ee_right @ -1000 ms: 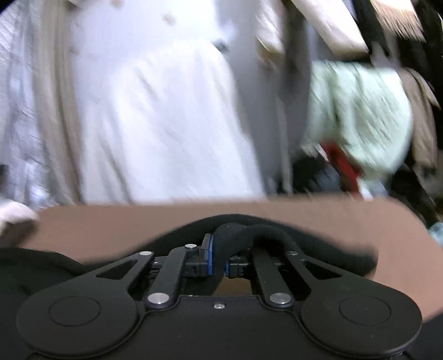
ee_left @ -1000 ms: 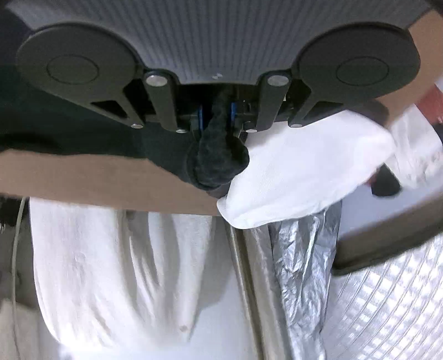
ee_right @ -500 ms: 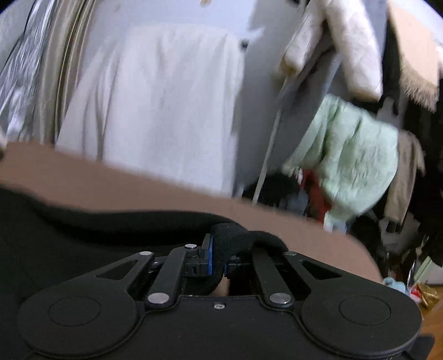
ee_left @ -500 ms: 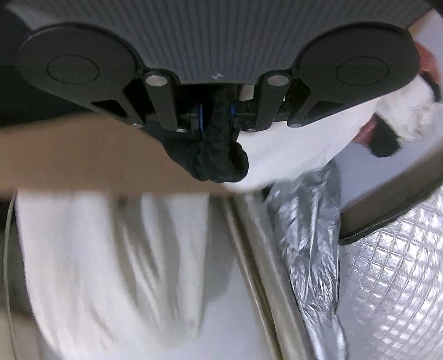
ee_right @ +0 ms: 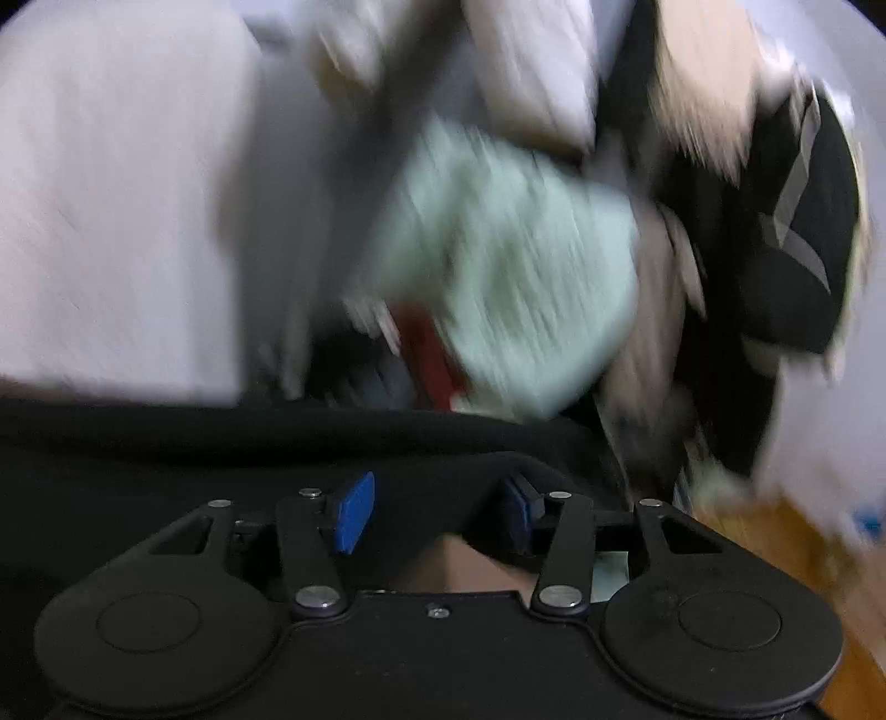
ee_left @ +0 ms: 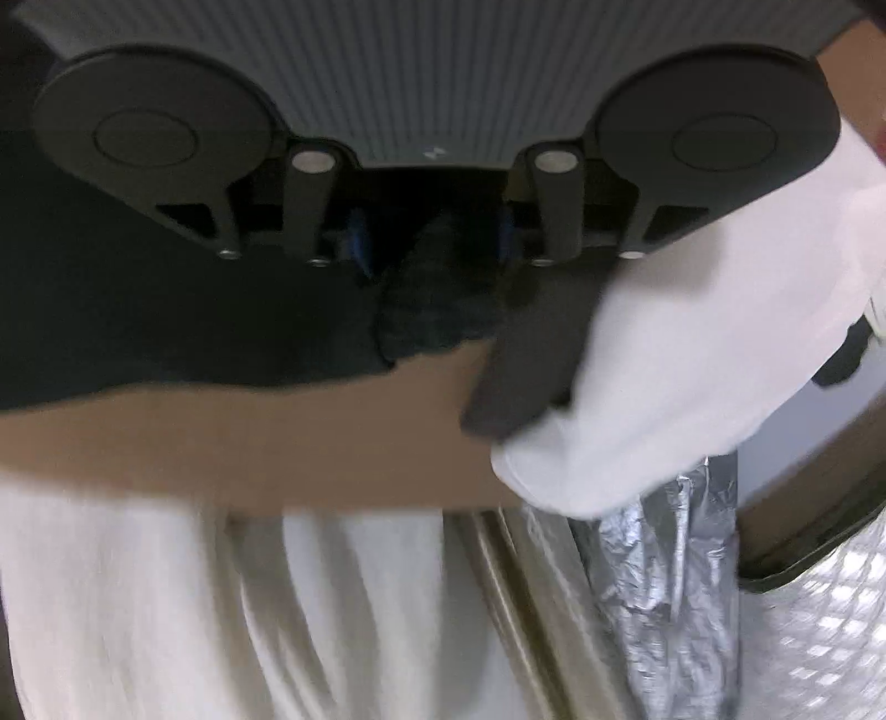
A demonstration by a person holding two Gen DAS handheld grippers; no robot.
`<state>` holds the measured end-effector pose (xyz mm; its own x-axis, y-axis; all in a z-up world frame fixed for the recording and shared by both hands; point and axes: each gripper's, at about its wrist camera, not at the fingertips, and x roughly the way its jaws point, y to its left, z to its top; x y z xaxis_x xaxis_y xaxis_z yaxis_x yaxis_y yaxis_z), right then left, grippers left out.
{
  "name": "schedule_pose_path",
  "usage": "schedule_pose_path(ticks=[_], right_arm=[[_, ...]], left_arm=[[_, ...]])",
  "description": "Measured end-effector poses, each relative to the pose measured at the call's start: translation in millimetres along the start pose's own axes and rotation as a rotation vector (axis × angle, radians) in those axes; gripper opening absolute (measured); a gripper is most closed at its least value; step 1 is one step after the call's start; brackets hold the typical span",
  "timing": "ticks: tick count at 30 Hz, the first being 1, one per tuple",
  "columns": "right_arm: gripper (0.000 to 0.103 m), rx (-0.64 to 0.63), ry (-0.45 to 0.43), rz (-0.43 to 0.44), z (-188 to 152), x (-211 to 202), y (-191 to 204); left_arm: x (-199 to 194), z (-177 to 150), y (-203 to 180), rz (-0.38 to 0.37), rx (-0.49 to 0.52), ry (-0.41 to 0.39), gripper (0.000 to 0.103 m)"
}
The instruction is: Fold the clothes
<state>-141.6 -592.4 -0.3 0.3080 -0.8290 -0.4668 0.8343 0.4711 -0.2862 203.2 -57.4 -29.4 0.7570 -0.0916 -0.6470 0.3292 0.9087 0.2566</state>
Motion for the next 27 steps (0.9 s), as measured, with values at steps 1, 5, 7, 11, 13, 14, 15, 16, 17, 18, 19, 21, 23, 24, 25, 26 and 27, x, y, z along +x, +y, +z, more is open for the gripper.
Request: schedule_pose_path(ticks=[1, 5, 7, 11, 13, 14, 15, 16, 17, 18, 19, 21, 23, 24, 25, 26, 27], right_arm=[[0.058, 0.022, 0.046, -0.030, -12, 13, -6], [0.059, 0.233, 0.137, 0.007, -57, 31, -45], [0.060, 0.371, 0.156, 0.086, -83, 24, -62], [0.068, 0.641, 0.170, 0.296, -133, 8, -75], [0.069, 0.714, 0.238, 0.408, -147, 11, -69], [0.069, 0.721, 0.260, 0.445, -148, 9, -65], [0.069, 0.724, 0.267, 0.478, -148, 6, -61], [0.069, 0.719, 0.275, 0.507, -147, 5, -56], [0.069, 0.712, 0.286, 0.534, -147, 2, -51], [0.070, 0.711, 0.297, 0.561, -148, -1, -44], [0.070, 0.712, 0.310, 0.589, -150, -4, -38], [0.070, 0.704, 0.334, 0.641, -150, -9, -24], [0.070, 0.662, 0.337, 0.684, -147, -21, -10], [0.070, 0.623, 0.330, 0.708, -145, -31, -3], [0.070, 0.584, 0.322, 0.732, -142, -41, 4], [0.070, 0.545, 0.314, 0.756, -139, -52, 12], [0.070, 0.506, 0.307, 0.779, -136, -62, 19]], left_arm=[[5, -4, -6, 0.007, 0.028, 0.000, 0.045], [5, -16, -12, 0.030, 0.101, -0.022, 0.044], [-4, -21, -4, 0.025, 0.096, -0.032, 0.044], [-26, -41, 23, -0.034, -0.046, -0.005, 0.045], [-34, -51, 32, -0.086, -0.115, 0.032, 0.045], [-37, -54, 30, -0.104, -0.111, 0.052, 0.045], [-40, -56, 27, -0.120, -0.103, 0.072, 0.045], [-42, -59, 23, -0.137, -0.096, 0.092, 0.047], [-47, -60, 16, -0.117, -0.055, 0.111, 0.048], [-51, -61, 8, -0.093, -0.011, 0.130, 0.050], [-57, -64, 1, -0.058, 0.016, 0.131, 0.052], [-70, -67, -4, -0.038, 0.042, 0.122, 0.055], [-83, -67, 0, -0.041, 0.035, 0.127, 0.058], [-89, -68, 5, -0.040, 0.023, 0.133, 0.062], [-95, -70, 12, -0.025, 0.000, 0.146, 0.068], [-101, -72, 19, -0.009, -0.024, 0.161, 0.070], [-104, -77, 26, 0.003, -0.048, 0.186, 0.072]])
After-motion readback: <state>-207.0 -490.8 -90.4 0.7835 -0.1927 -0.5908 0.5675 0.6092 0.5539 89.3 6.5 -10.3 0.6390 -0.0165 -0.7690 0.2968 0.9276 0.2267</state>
